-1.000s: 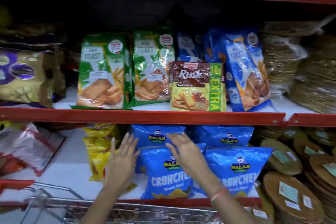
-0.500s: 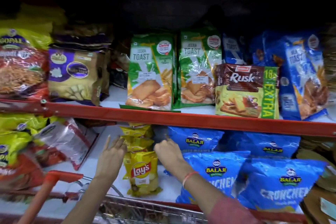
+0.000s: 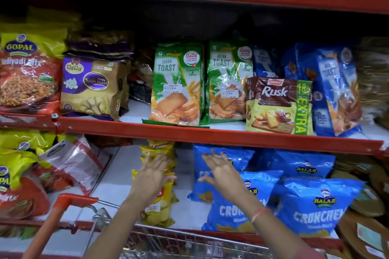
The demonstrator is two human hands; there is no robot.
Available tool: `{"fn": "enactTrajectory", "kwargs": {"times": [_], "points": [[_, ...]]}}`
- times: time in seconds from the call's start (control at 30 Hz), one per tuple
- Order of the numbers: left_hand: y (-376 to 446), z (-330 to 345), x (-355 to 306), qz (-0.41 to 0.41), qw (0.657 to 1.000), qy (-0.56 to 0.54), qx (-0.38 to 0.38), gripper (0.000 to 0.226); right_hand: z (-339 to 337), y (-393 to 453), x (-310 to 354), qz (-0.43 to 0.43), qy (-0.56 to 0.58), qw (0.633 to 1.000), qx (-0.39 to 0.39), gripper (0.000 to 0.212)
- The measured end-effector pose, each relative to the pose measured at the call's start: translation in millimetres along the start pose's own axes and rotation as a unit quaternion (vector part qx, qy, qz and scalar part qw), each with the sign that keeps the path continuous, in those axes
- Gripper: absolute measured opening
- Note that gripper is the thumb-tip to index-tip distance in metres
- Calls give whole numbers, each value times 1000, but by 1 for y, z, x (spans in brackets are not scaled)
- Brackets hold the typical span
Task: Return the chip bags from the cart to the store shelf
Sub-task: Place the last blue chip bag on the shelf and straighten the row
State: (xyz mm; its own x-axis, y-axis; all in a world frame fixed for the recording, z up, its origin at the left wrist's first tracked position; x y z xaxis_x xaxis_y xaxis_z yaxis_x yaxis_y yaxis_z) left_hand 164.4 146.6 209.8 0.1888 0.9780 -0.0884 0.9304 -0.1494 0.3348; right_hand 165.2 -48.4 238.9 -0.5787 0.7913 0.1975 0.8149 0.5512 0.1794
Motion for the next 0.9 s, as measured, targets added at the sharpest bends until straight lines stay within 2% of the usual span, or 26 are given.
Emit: {"fn": "enactTrajectory", "kwargs": {"times": [0.07, 0.17, 0.2, 0.33, 0.43, 0.57, 0.73, 0.8, 0.83, 0.9], "points": [[2, 0, -32, 34, 998, -43, 27, 71, -12, -22, -32, 39, 1, 999, -3, 70], [7, 2, -76, 76, 993, -86, 30, 84, -26, -52, -74, 104, -43, 992, 50, 67], [10, 2, -87, 69, 993, -96, 31, 79, -32, -61, -86, 125, -55, 989, 62, 65], [21, 12, -121, 41, 994, -92, 36, 29, -40, -86, -118, 196, -42, 977, 71, 45], [26, 12, -121, 37, 997, -61, 13, 19, -41, -86, -121, 182, -84, 978, 61, 25], [33, -7, -92, 33, 997, -10, -67, 13, -39, -68, -103, 136, -78, 987, 38, 22], [28, -8, -79, -29, 999, 2, -31, 18, -24, -54, -91, 106, -70, 991, 29, 20], [25, -5, -82, -51, 999, -5, 5, 13, -24, -54, -92, 108, -53, 992, 29, 21], [24, -1, -85, -53, 998, 11, 13, 19, -26, -55, -93, 112, -40, 992, 31, 24], [24, -4, -96, -35, 999, 24, -15, 35, -32, -61, -98, 116, -12, 993, 36, 43]]}}
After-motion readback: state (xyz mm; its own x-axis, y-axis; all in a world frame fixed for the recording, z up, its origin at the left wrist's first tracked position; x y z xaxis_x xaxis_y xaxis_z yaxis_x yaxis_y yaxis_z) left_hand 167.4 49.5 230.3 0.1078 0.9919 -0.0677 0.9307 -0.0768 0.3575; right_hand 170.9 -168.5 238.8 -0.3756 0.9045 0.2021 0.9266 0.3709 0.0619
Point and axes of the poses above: each hand's wrist, its own y-axis towards the middle knuckle, its own z-axis out of the palm, x = y × z, the point moved 5 cm from there along y, towards the middle knuckle, and after that the axes turned 9 degrees about -z, right-handed, at the moved point
